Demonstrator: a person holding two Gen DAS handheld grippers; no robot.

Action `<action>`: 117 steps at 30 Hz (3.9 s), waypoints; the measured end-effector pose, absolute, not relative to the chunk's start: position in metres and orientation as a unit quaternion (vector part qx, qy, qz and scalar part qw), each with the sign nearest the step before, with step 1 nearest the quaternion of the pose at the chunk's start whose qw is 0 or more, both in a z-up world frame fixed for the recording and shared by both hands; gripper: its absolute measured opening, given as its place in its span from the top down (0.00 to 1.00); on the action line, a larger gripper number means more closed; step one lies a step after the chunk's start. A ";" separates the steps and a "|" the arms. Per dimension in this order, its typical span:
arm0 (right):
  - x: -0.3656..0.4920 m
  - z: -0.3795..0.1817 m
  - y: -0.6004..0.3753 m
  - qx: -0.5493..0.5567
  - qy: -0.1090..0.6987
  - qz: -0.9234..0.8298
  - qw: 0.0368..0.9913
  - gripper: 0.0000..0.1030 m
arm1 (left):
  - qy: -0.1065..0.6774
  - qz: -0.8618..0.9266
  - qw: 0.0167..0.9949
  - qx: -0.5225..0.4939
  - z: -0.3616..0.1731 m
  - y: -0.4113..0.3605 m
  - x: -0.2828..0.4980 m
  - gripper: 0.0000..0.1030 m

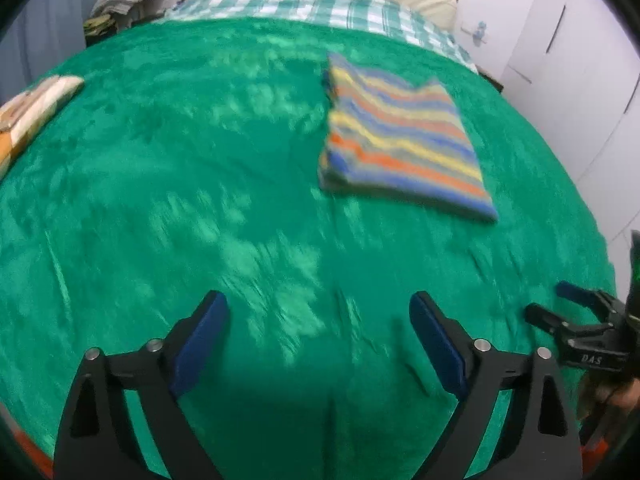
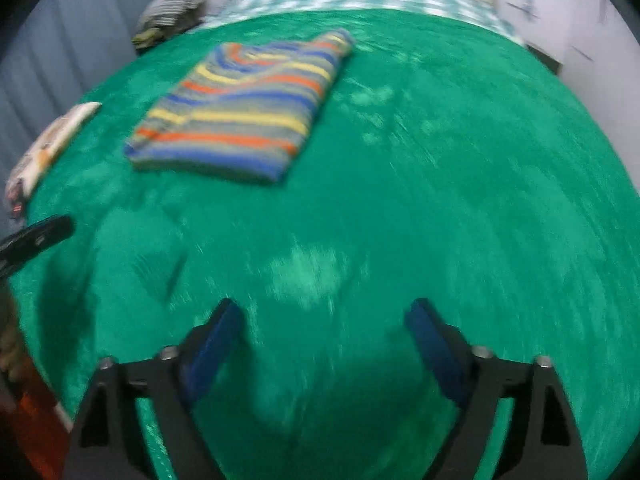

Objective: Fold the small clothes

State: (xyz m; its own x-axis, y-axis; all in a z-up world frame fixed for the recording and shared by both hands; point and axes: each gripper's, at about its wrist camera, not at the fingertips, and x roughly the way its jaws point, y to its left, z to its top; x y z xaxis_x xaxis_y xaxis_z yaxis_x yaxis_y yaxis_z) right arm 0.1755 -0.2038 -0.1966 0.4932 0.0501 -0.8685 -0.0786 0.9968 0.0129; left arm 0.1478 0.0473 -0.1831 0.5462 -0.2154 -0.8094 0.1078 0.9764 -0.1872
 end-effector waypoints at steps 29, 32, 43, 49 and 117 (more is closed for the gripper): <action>0.215 -0.158 -0.239 0.125 0.422 0.090 0.894 0.02 | 0.457 -0.161 0.867 -0.115 -0.140 0.068 0.270 0.01; 0.284 -0.158 -0.249 0.220 0.421 0.138 0.869 0.10 | 0.464 -0.165 0.864 -0.108 -0.149 0.060 0.318 0.02; 0.393 -0.222 -0.218 0.292 0.460 0.193 0.816 0.66 | 0.501 -0.207 0.836 -0.091 -0.197 0.017 0.386 0.81; 0.391 -0.189 -0.179 0.167 0.444 0.150 0.868 0.77 | 0.462 -0.184 0.865 -0.065 -0.160 0.011 0.368 0.85; -0.100 0.072 -0.123 -0.033 0.352 0.096 0.931 0.00 | 0.343 0.004 0.939 0.017 0.068 0.073 -0.091 0.00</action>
